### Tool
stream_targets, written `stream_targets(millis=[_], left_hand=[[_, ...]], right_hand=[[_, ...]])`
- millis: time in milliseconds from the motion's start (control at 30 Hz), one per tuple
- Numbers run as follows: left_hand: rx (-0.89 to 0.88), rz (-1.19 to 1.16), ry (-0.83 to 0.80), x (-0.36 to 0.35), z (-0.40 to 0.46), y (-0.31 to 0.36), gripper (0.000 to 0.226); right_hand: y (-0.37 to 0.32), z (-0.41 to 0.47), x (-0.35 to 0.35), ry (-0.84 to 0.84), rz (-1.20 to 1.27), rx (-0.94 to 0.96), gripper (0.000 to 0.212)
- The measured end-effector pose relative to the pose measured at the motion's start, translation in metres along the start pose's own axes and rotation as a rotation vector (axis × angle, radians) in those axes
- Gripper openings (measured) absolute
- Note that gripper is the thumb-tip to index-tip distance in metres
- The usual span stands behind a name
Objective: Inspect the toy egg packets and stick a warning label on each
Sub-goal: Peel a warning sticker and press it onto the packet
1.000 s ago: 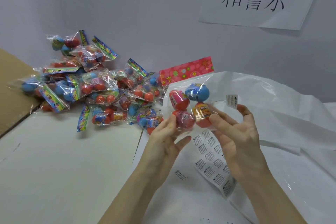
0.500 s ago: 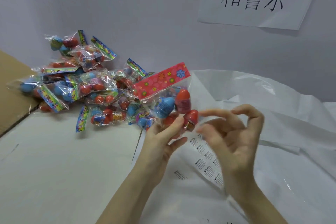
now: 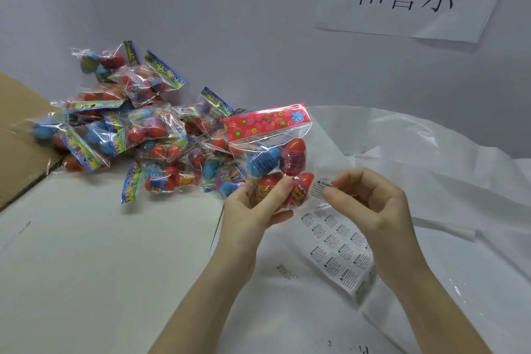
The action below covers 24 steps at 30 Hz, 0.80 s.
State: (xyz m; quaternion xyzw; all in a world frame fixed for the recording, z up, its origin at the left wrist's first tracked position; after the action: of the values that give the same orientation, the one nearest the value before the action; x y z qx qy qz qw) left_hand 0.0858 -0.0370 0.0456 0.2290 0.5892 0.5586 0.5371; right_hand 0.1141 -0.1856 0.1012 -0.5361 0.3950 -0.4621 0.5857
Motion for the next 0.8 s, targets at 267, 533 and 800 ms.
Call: stream_targets(millis=[267, 533, 800], left_hand=[[-0.016, 0.039, -0.047, -0.005, 0.0, 0.002, 0.048], [-0.021, 0.066, -0.089, -0.007, -0.002, 0.003, 0.036], [-0.045, 0.101, -0.06, -0.005, -0.002, 0.004, 0.035]], right_hand=[[-0.006, -0.003, -0.002, 0.103, -0.292, 0.132, 0.027], [-0.009, -0.006, -0.005, 0.129, -0.418, 0.19, 0.028], [-0.007, -0.004, -0.003, 0.167, -0.398, 0.161, 0.028]])
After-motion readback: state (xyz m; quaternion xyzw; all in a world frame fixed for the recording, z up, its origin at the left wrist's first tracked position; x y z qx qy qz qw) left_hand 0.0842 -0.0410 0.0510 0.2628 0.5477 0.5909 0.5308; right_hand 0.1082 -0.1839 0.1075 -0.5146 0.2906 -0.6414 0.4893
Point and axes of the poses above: each hand's wrist, its own z-axis towards the middle knuckle, its own x-axis out of the back of the hand, y = z × x, the point moved 9 cm from there along z, towards the middle knuckle, and after that the axes turned 12 degrees about -x, right-handed, at the moved point
